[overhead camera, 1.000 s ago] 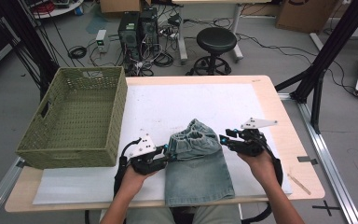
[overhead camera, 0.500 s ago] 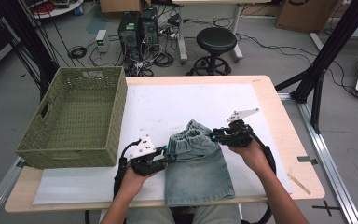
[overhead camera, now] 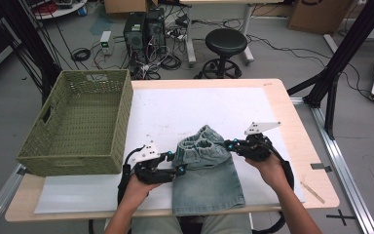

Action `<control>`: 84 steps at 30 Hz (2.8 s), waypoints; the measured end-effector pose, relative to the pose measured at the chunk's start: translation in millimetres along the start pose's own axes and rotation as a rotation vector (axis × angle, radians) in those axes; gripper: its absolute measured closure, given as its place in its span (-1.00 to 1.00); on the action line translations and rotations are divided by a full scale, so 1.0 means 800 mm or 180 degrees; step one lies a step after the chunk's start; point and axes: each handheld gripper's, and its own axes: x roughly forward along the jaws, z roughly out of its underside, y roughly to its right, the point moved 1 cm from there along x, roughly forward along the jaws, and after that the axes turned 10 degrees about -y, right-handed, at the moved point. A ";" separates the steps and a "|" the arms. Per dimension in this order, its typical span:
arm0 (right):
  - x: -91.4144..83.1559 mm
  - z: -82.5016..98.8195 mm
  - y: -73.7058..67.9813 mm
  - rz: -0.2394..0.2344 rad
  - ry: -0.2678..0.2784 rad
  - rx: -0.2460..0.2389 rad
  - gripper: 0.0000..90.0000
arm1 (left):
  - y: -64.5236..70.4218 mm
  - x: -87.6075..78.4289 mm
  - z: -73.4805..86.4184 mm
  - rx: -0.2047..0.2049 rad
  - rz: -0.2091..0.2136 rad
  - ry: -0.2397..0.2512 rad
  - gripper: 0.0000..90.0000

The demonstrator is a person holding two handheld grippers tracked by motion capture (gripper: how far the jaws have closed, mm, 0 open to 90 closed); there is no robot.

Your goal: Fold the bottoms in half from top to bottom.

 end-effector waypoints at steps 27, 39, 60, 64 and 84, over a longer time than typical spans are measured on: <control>0.000 0.028 -0.047 0.0015 -0.0001 -0.0205 0.26 | -0.008 -0.004 0.005 -0.0201 -0.0221 0.0232 -0.07; 0.018 0.053 -0.064 -0.0174 -0.0444 -0.0477 0.17 | 0.015 0.022 0.024 0.0010 -0.0135 -0.0267 0.10; 0.014 0.036 -0.018 0.0267 -0.0311 0.0097 -0.21 | -0.017 0.036 0.015 -0.0396 -0.0528 -0.0402 -0.15; 0.031 0.044 -0.016 0.0229 -0.0569 0.0116 -0.20 | -0.024 0.039 0.022 -0.0520 -0.0375 -0.0467 -0.15; 0.021 0.014 0.007 0.0216 -0.0178 0.0223 0.75 | -0.048 0.044 -0.032 -0.0464 -0.0547 -0.0293 0.71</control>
